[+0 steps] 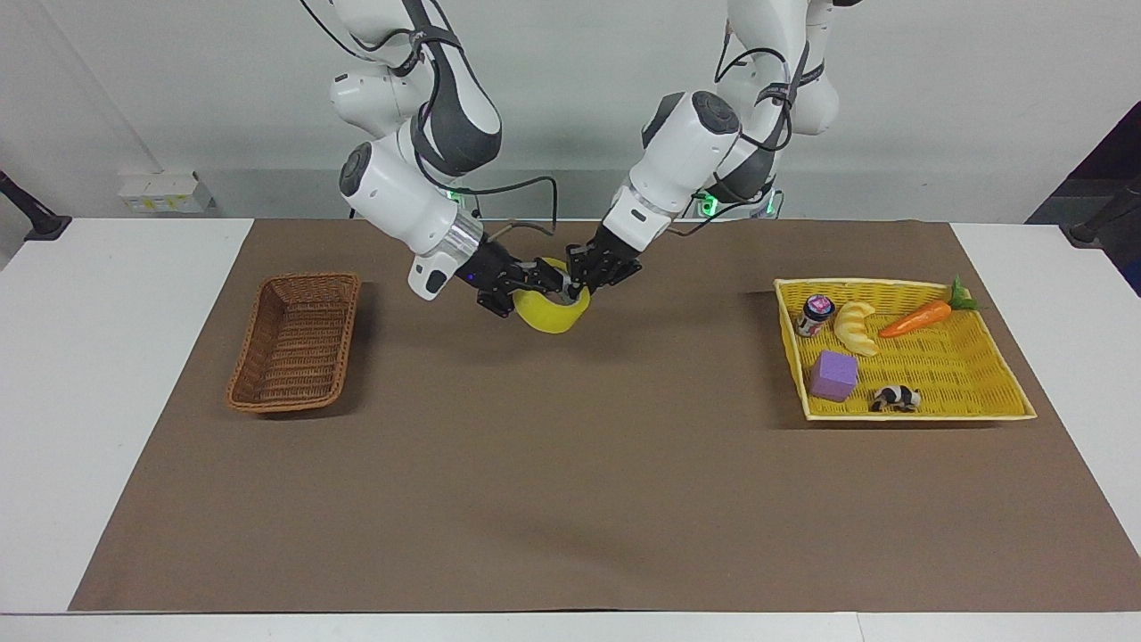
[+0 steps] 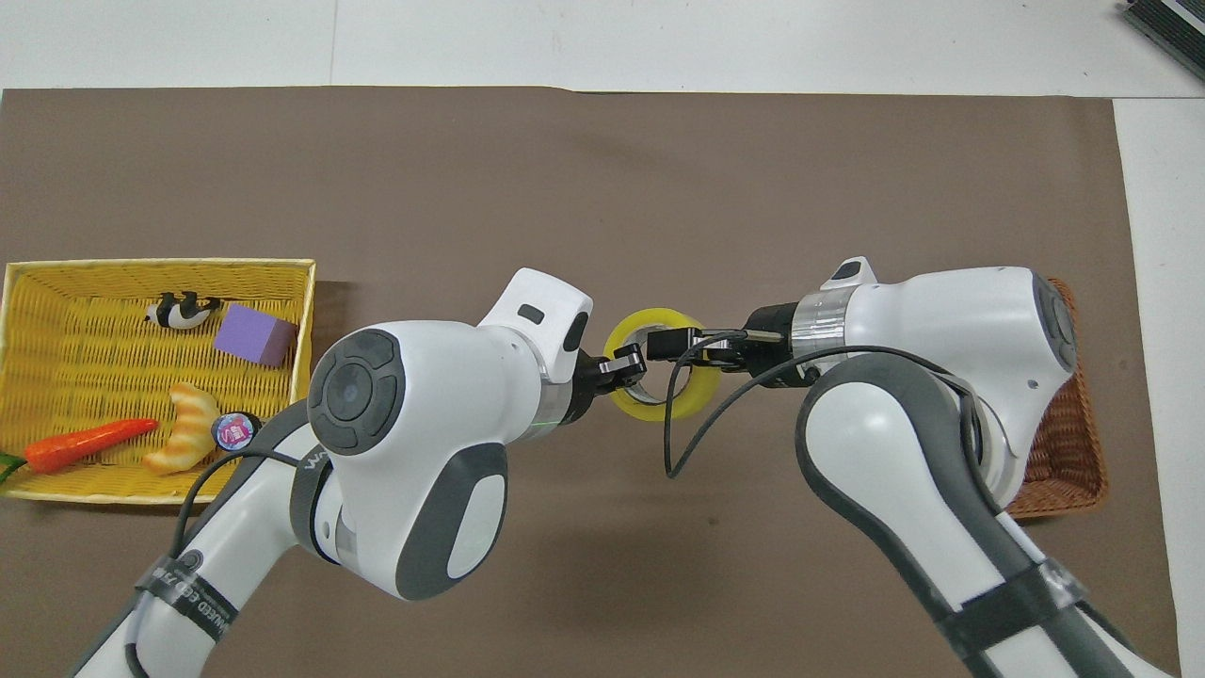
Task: Move tape to another basket
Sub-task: 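Grasp the tape with the right gripper and release the left gripper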
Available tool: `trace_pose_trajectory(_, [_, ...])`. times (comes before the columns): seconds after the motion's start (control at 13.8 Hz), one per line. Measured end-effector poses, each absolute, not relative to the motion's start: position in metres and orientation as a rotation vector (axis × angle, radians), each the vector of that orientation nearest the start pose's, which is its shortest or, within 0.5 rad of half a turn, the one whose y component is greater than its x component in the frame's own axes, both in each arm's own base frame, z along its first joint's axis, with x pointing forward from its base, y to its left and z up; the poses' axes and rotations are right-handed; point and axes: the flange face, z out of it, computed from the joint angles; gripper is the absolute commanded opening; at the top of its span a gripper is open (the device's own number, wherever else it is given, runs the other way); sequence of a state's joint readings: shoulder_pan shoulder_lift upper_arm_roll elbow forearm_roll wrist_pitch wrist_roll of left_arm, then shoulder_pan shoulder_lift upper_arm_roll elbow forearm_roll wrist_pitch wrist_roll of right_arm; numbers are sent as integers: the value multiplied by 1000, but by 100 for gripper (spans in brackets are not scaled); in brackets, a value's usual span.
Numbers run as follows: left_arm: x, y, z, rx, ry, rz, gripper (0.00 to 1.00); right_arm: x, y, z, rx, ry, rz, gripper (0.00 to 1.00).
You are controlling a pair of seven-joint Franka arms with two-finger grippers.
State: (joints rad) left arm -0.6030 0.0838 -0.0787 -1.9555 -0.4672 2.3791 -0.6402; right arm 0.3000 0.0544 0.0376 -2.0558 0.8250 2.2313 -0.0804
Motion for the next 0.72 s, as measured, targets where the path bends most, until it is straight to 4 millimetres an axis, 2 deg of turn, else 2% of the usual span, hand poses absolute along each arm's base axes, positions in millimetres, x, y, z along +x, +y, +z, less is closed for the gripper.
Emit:
trace_pose_trajectory(0.07, [472,-385,476,2607,327,47,60,536,213,430,-2454,81,-31,0])
trace_pose_trajectory(0.22, [477,-381,485,2602,335,48,86,537,213,430,-2454,82,-31,0])
trace_pose_trajectory(0.43, [480,-363,500,2636,331,13,90,536,215,429,-2456,77,-26,0])
trace_pose_trajectory(0.65, [483,-315,517,2765,274,-20,92,537,212,427,-2465,77,-26,0])
trace_pose_trajectory(0.72, [486,-296,519,2818,232,-21,98,538,209,426,-2483,66,-29,0])
